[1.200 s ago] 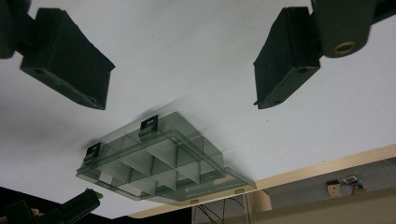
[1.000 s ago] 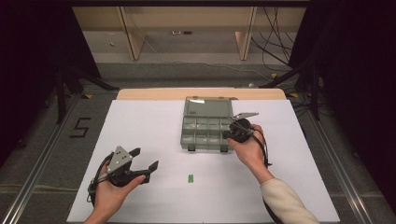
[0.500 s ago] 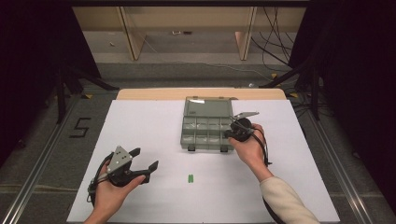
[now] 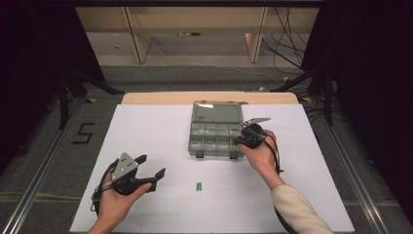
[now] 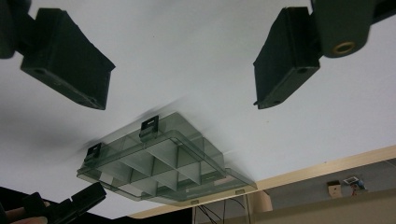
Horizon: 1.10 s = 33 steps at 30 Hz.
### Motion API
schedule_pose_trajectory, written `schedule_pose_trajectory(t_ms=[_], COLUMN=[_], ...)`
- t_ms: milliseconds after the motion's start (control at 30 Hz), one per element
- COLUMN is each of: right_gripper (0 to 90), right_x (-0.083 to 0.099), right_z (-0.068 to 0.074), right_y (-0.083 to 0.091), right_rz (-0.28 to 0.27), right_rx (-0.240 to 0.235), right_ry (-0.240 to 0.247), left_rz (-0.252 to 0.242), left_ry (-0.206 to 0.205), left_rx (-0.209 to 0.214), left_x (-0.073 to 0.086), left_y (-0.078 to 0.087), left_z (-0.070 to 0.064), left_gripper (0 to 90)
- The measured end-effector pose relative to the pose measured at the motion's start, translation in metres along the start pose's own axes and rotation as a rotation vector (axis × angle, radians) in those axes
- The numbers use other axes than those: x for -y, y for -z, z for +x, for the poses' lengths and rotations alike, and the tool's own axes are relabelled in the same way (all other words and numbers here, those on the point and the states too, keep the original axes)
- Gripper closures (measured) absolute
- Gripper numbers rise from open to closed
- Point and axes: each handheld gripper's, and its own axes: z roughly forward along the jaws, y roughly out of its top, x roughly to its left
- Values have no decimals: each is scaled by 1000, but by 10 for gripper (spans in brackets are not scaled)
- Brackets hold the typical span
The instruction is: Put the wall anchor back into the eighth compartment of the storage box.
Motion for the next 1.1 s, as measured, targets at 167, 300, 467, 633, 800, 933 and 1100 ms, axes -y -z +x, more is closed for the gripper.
schedule_pose_trajectory(t_ms=[167,300,467,633,800,933,1100], right_gripper=[640,572,525,501,481,477,481], right_x=[-1,-1,2,5,6,11,13], right_z=[3,9,20,32,43,52,64], right_y=[4,7,10,13,16,15,14], right_rz=[-10,-10,7,6,47,55,84], right_rx=[-1,-11,-41,-66,-91,-120,-133], right_ry=[-8,-22,-27,-33,-23,-5,-7], left_rz=[0,0,0,3,-3,-2,-1], left_ry=[2,3,5,0,-12,-13,-15], left_rx=[1,1,-1,-5,4,4,4], left_x=[0,0,0,0,0,0,0], left_y=[0,0,0,1,1,1,1], left_z=[0,0,0,0,1,1,1], left_gripper=[182,182,182,182,182,182,182])
